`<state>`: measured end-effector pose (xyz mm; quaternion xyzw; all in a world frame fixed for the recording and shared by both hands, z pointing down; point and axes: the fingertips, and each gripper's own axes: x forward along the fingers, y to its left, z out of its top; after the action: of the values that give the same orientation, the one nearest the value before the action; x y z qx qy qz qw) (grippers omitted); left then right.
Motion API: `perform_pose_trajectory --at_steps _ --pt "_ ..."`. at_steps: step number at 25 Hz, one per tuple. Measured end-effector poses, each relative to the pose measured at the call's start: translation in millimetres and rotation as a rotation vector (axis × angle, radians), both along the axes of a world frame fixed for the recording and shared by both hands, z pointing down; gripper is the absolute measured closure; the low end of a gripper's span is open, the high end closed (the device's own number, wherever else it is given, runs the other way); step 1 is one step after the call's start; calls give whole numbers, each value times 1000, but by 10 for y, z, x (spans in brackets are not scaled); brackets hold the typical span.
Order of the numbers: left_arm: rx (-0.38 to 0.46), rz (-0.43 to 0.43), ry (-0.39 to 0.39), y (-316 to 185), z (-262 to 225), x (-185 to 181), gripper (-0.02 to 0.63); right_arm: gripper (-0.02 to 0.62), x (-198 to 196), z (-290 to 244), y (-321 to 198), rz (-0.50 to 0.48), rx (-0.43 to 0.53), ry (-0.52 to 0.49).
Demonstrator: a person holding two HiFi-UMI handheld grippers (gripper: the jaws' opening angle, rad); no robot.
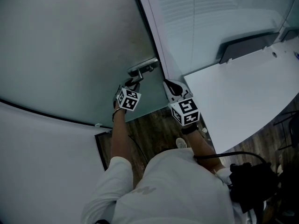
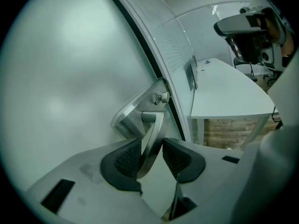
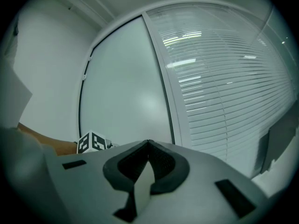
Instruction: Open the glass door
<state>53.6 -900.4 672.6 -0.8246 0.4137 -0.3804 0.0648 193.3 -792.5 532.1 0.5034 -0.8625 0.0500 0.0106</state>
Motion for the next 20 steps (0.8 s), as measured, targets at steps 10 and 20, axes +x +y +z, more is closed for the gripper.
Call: perform_pose_trajectory --at_steps 10,20 --pt "-121 29 129 -29 -13 45 466 592 -146 -5 177 -10 8 -16" --pt "-150 17 246 -8 20 40 466 593 232 -200 404 73 26 5"
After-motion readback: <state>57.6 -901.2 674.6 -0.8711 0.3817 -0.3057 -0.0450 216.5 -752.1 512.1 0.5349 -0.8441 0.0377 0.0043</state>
